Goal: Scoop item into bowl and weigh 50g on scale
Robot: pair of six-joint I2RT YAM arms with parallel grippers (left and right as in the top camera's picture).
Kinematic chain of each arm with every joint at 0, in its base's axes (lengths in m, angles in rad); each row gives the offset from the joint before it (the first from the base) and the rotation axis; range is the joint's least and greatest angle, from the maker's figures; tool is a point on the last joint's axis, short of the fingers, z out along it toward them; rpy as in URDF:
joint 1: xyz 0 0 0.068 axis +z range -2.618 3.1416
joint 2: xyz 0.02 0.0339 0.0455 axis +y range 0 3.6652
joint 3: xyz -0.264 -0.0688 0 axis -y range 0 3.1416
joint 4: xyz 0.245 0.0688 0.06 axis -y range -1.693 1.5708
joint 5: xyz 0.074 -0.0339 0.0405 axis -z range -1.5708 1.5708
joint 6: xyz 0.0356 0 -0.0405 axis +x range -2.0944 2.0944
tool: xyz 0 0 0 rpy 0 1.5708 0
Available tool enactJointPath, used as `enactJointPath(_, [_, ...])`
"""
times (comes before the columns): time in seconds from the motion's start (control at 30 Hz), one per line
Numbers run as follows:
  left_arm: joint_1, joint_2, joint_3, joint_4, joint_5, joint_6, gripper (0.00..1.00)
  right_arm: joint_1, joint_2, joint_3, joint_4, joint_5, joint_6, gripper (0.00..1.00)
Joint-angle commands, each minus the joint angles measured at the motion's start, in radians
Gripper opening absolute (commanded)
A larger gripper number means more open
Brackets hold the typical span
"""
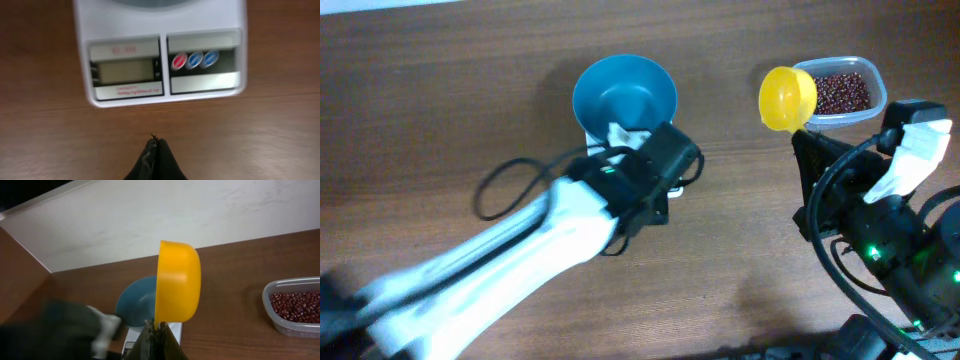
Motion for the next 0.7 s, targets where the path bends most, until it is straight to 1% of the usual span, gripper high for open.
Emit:
enactJointPath(0.0, [0.001, -0.253, 0.004, -0.081, -0.149, 0.008, 0.0, -0.006, 0.001, 0.014, -0.003, 0.003, 0.005, 0.04])
enactJointPath(0.03, [0.001, -0.293, 0.004, -0.095, -0.179, 0.008, 0.01, -0.006, 0.001, 0.014, -0.007, 0.004, 0.002, 0.04])
enactJointPath(0.13, [0.001, -0.435, 0.004, -0.111, -0.306, 0.008, 0.25, -0.006, 0.002, 0.014, -0.043, 0.096, 0.003, 0.04])
enactJointPath(0.17, [0.001, -0.463, 0.004, -0.114, -0.343, 0.008, 0.4, -0.006, 0.006, 0.014, -0.045, 0.163, 0.003, 0.04])
enactJointPath(0.23, [0.001, -0.48, 0.004, -0.117, -0.368, 0.008, 0.69, -0.006, 0.02, 0.014, -0.045, 0.22, 0.003, 0.04])
enactJointPath(0.27, [0.001, -0.479, 0.004, -0.121, -0.362, 0.008, 0.9, -0.006, 0.031, 0.014, -0.04, 0.23, 0.003, 0.04])
enactJointPath(0.3, [0.001, -0.476, 0.004, -0.141, -0.344, 0.008, 0.99, -0.006, 0.055, 0.014, -0.025, 0.231, 0.004, 0.04])
enactJointPath(0.37, [0.001, -0.475, 0.004, -0.157, -0.291, 0.008, 0.99, -0.006, 0.097, 0.014, 0.006, 0.234, 0.003, 0.04])
enactJointPath(0.4, [0.001, -0.469, 0.003, -0.164, -0.285, 0.008, 0.65, -0.006, 0.126, 0.014, 0.024, 0.243, 0.003, 0.04])
enactJointPath(0.43, [0.001, -0.457, 0.003, -0.17, -0.273, 0.008, 0.23, -0.006, 0.161, 0.014, 0.048, 0.254, 0.003, 0.04])
enactJointPath(0.47, [0.001, -0.433, 0.003, -0.188, -0.236, 0.008, 0.0, -0.006, 0.197, 0.014, 0.082, 0.271, 0.003, 0.04])
enactJointPath(0.57, [0.0, -0.334, 0.003, -0.222, -0.082, 0.016, 0.0, -0.021, 0.275, 0.015, 0.192, 0.299, 0.003, 0.04])
enactJointPath(0.67, [-0.04, -0.188, 0.003, -0.196, -0.061, 0.119, 0.0, -0.09, 0.279, 0.035, 0.217, 0.262, 0.003, 0.04])
